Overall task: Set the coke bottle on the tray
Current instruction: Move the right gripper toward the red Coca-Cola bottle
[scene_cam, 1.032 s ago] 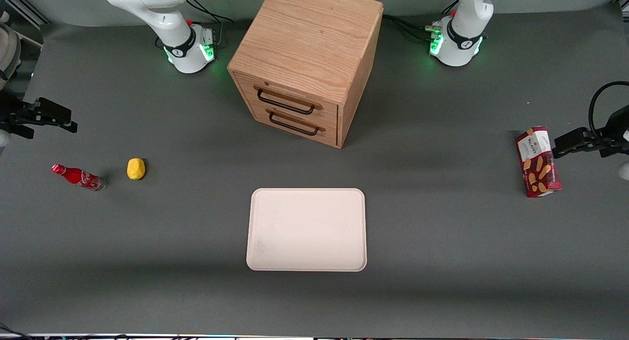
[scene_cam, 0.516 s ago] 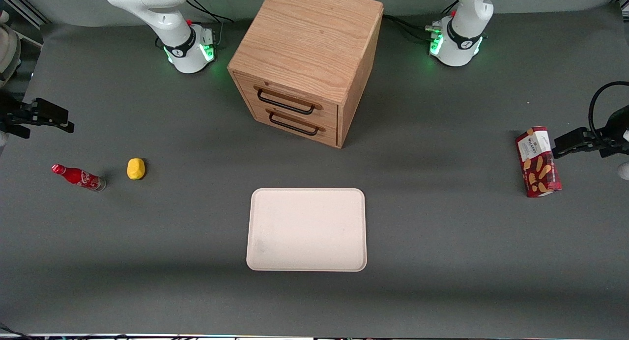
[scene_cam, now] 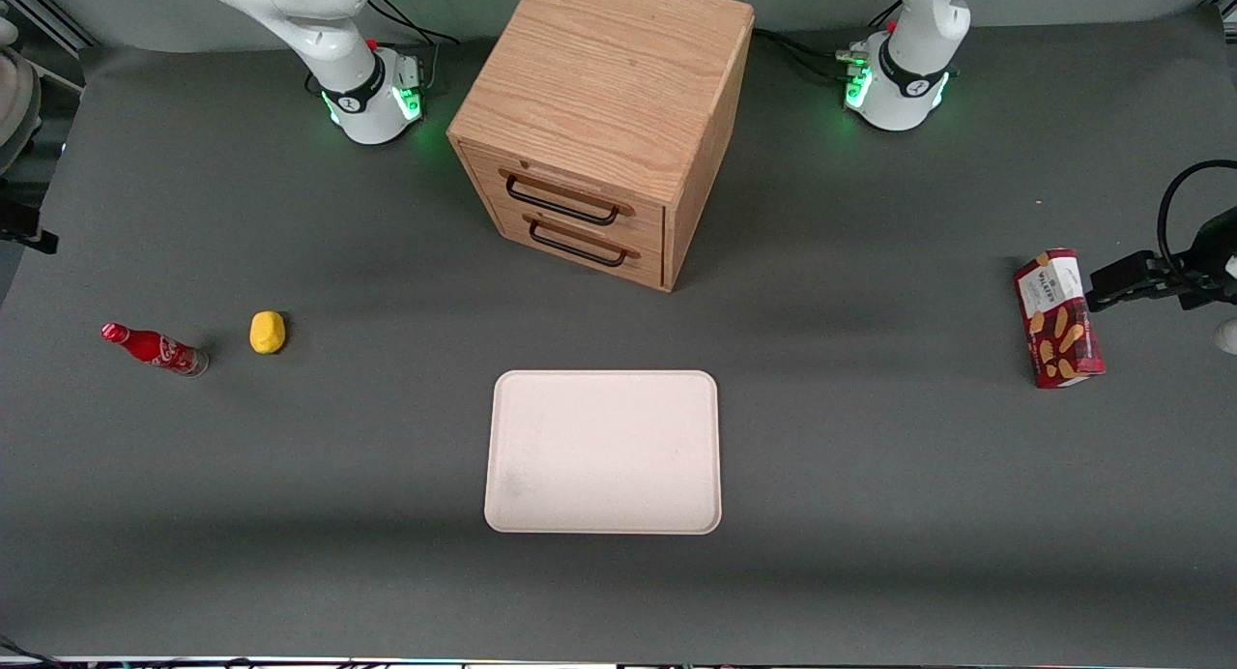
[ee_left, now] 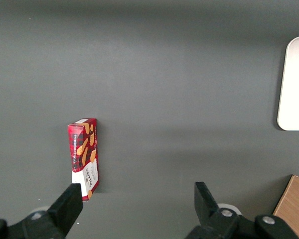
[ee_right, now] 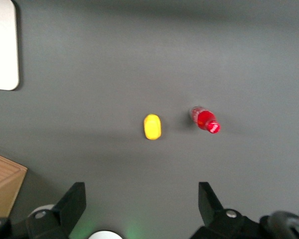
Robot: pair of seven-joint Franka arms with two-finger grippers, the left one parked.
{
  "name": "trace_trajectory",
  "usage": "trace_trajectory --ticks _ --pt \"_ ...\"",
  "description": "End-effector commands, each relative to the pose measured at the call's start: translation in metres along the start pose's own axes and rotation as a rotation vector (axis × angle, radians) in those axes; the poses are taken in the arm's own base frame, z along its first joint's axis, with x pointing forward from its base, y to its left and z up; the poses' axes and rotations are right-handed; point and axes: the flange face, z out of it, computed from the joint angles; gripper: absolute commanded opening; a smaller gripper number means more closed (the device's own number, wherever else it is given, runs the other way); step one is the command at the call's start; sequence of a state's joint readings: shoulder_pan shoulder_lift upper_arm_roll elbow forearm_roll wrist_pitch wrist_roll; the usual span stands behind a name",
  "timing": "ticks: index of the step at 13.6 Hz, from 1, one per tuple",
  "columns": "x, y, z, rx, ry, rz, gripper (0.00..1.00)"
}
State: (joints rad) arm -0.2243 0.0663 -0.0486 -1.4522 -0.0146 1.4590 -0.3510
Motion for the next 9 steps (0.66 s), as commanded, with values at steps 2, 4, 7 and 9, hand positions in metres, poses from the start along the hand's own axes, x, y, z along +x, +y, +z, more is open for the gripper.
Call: trace_trajectory --ticks 2,4,7,9 --pt "-0.017 0.056 0.001 -0.026 0.034 -0.093 1.00" --pt "-0.026 0.075 -0.001 -0.036 0.040 -0.135 1.00" --pt "-0.038 0.096 0.003 -0.046 0.042 -0.146 1.00" --pt "-0.046 0.101 0.015 -0.052 0.053 -0.143 1.00"
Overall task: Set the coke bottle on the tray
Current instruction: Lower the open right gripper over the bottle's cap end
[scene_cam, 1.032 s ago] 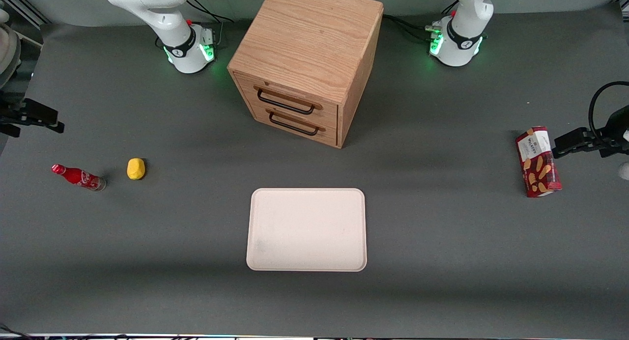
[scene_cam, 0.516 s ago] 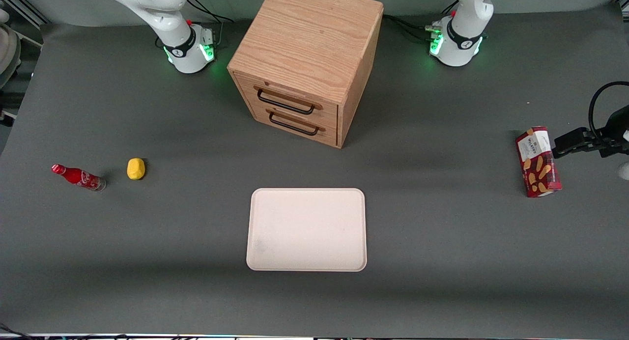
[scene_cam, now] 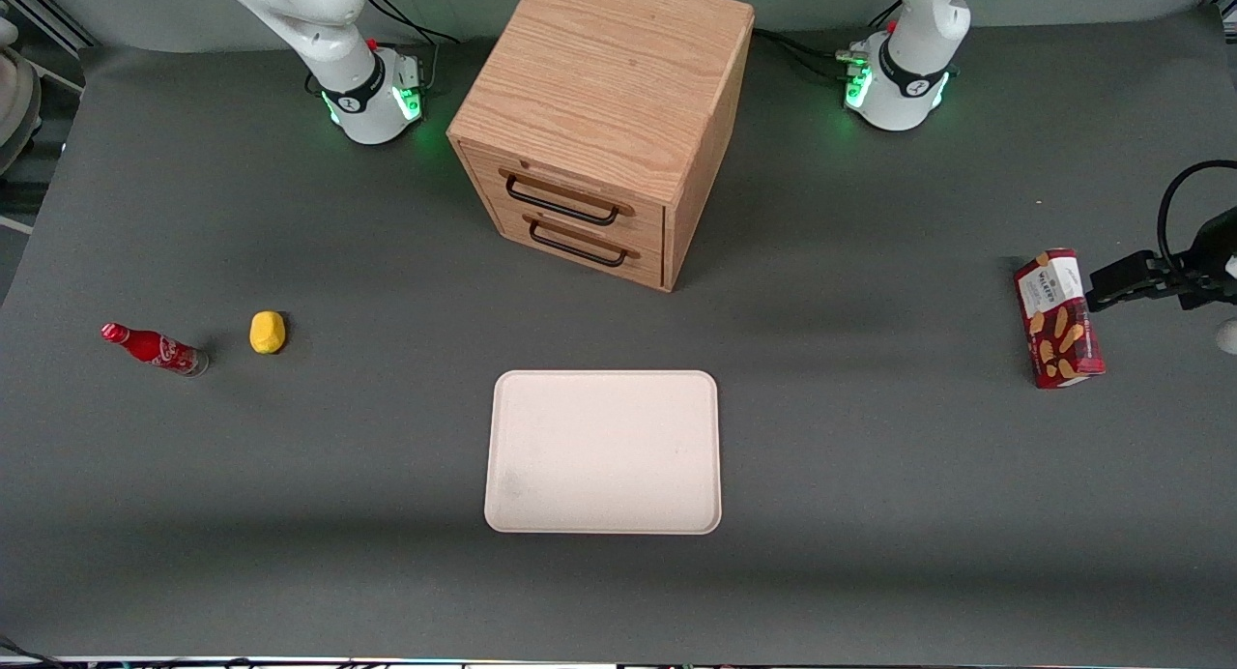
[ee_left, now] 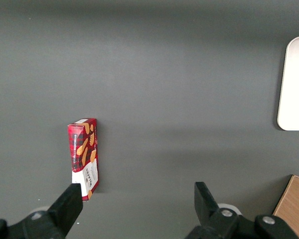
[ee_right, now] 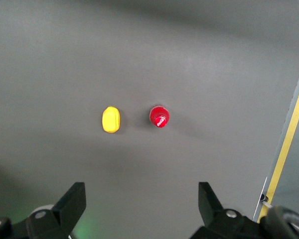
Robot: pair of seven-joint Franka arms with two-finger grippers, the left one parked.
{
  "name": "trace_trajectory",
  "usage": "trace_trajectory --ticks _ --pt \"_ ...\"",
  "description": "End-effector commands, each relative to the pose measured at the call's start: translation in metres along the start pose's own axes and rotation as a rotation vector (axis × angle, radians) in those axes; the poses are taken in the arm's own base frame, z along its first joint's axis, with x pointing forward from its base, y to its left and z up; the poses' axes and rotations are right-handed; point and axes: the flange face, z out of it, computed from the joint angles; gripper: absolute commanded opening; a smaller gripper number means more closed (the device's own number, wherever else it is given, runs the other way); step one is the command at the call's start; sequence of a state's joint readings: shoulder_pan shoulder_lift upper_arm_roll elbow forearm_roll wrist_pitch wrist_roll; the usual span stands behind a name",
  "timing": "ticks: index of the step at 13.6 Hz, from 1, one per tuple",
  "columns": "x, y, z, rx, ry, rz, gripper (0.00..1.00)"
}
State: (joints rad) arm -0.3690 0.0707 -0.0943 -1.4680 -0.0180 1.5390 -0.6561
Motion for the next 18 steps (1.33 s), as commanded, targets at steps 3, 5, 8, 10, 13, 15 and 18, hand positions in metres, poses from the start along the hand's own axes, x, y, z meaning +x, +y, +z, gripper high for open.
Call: trace_trajectory --ticks 3,5,8,10,13,15,18 --pt "-0.016 0.000 0.042 -0.018 0.012 -0.033 1.00" --pt "-0.016 -0.005 0.068 -0.015 0.022 -0.041 1.00" --pt "-0.022 -0.012 0.115 -0.025 0.050 -0.047 1.00" --pt "-0.034 -0.007 0.151 -0.023 0.055 -0.027 1.00" --pt "-0.049 0.000 0.193 -0.040 0.084 -0.037 1.00" --pt "-0.052 0.004 0.215 -0.031 0.108 -0.044 1.00" --pt "-0.048 0.013 0.243 -0.013 0.119 -0.050 1.00"
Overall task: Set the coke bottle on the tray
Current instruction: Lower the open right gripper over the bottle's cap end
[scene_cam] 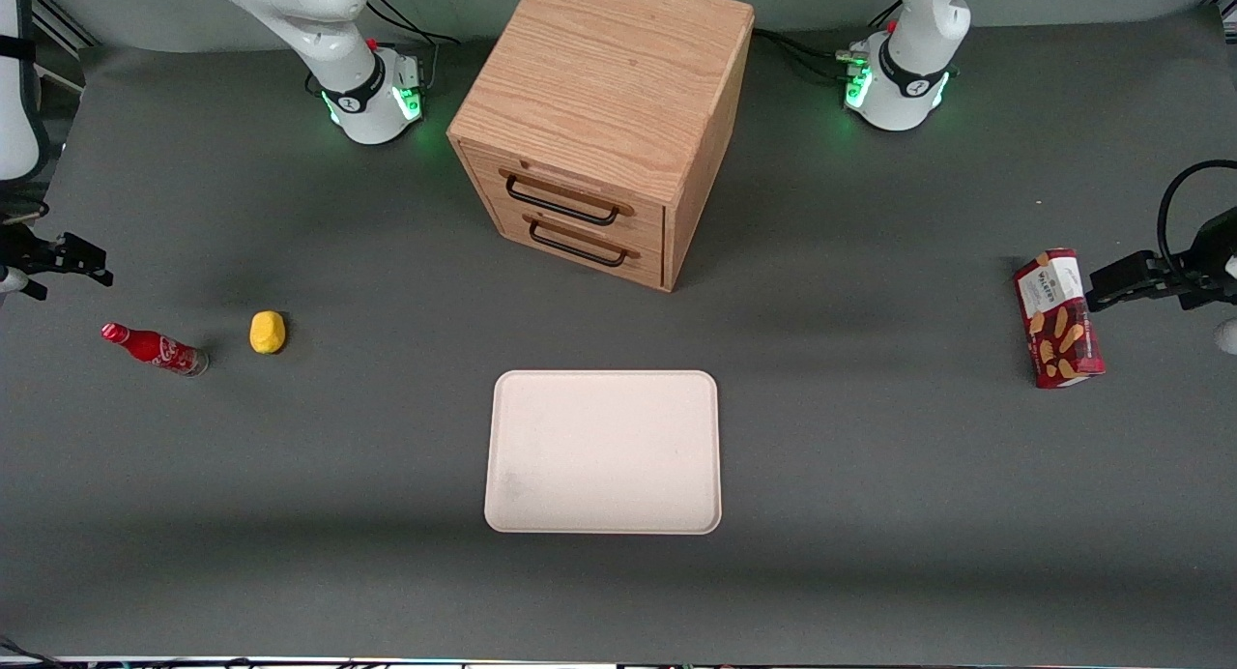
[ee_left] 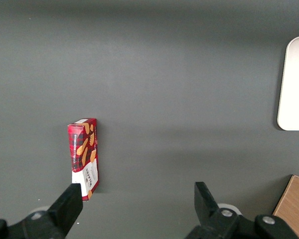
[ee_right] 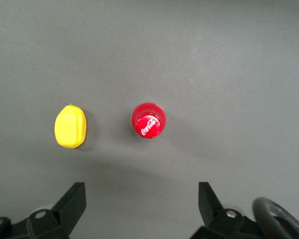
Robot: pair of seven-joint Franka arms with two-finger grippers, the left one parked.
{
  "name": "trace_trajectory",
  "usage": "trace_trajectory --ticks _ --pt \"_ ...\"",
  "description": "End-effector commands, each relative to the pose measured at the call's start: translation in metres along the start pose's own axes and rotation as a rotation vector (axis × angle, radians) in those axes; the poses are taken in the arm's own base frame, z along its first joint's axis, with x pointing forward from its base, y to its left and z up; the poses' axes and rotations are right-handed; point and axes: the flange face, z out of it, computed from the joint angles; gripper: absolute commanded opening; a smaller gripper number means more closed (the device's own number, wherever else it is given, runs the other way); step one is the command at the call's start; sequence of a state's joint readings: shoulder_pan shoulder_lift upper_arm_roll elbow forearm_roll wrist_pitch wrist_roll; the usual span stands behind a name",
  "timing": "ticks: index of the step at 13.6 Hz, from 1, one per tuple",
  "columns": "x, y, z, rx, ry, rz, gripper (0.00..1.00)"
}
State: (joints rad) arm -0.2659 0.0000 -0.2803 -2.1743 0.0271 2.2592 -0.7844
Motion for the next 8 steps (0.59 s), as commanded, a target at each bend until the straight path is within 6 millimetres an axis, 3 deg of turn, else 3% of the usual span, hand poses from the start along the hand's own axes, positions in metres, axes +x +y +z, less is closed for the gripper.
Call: trace_trajectory --ticks 1,8 --pt "0.001 0.004 0.017 0.010 0.036 -0.024 1.00" --pt "0.009 0.010 0.060 -0.008 0.024 -0.022 1.00"
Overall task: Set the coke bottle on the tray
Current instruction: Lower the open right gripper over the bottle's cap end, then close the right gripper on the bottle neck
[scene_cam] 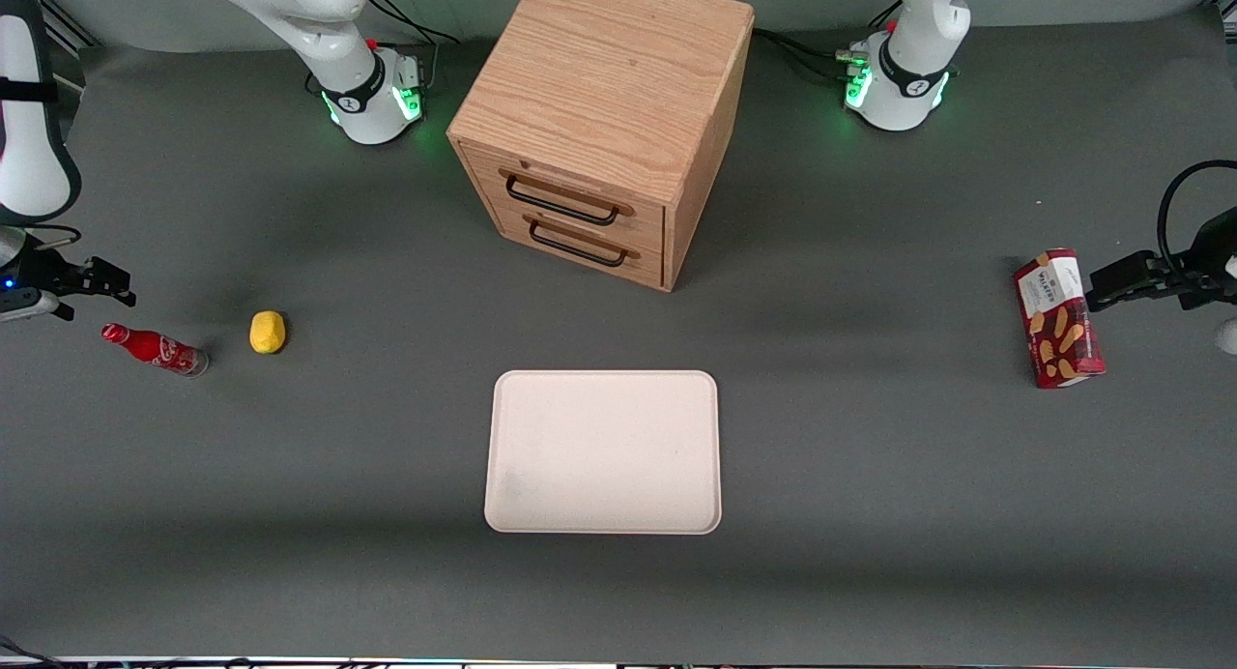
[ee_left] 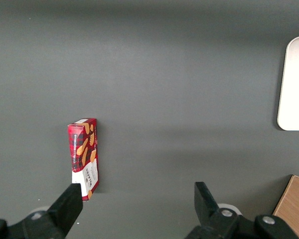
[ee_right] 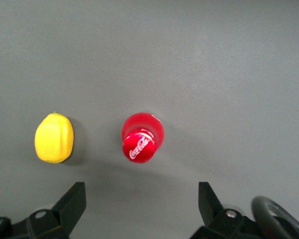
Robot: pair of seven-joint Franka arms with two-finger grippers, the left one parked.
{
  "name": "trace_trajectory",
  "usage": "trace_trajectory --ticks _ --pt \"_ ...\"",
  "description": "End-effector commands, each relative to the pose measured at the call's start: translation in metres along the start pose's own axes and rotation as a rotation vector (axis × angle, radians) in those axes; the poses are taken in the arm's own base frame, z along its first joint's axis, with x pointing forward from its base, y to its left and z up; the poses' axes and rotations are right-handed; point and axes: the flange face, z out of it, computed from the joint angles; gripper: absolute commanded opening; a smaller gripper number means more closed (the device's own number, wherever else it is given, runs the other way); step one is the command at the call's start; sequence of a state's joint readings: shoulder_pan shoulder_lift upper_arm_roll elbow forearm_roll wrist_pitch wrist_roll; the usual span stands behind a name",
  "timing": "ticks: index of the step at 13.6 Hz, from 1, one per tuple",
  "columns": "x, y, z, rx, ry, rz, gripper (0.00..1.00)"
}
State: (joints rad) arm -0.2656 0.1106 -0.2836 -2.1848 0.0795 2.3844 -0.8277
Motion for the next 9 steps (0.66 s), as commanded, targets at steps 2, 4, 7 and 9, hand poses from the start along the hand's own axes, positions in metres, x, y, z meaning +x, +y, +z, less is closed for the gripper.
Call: trace_trajectory --ticks 2,4,7,9 --pt "0.005 0.001 0.021 0.017 0.027 -0.009 1.00" --pt "0.004 0.002 0.031 0.041 0.049 -0.011 1.00" --pt "0.006 0.001 0.037 0.044 0.045 -0.021 1.00" --pt "0.008 0.001 0.035 0.042 0.048 -0.023 1.00"
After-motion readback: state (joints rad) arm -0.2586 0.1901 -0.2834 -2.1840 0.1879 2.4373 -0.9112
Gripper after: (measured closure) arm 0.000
